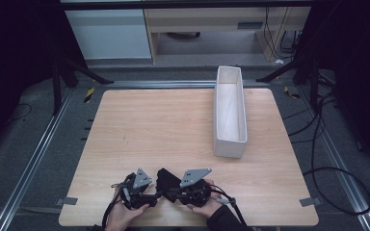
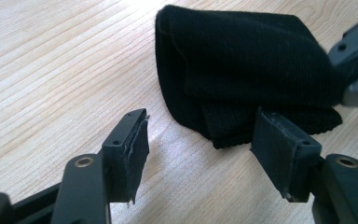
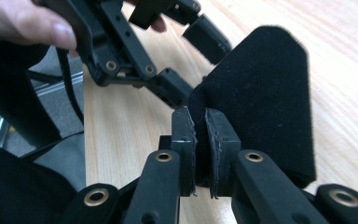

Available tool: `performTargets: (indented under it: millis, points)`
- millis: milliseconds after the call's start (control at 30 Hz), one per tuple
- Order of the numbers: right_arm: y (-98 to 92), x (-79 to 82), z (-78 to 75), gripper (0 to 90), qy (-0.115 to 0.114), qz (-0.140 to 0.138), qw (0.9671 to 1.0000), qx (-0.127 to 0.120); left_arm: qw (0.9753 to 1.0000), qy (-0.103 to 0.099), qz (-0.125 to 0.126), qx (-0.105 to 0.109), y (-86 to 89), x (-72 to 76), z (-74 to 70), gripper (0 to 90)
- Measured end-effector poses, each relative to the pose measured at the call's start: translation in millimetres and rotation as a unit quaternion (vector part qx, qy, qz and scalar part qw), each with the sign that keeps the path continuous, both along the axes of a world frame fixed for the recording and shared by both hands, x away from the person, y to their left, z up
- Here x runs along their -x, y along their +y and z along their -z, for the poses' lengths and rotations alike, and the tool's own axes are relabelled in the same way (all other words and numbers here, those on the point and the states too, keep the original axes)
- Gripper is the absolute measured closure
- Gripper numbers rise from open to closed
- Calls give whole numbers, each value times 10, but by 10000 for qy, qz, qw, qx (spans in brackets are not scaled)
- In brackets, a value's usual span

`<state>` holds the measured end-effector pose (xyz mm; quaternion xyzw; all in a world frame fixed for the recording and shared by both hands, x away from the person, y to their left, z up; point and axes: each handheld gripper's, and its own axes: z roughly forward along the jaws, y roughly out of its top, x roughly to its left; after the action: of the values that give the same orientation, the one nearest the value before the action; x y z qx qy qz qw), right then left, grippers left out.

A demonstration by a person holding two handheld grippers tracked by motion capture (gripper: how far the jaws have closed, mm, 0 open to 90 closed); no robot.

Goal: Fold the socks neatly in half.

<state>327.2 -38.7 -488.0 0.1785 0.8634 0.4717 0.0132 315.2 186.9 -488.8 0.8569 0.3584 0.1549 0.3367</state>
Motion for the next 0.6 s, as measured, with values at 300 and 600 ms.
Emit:
performTargets:
  millis: [300,600]
  points:
    - [14,-5,45,833,225,17,9996,151,9999,-2,-114,110,57,11,-36,354]
    - [60,42,46,831,134,72,9995,270,9981,-279,-411,359,219,-56,-287,351]
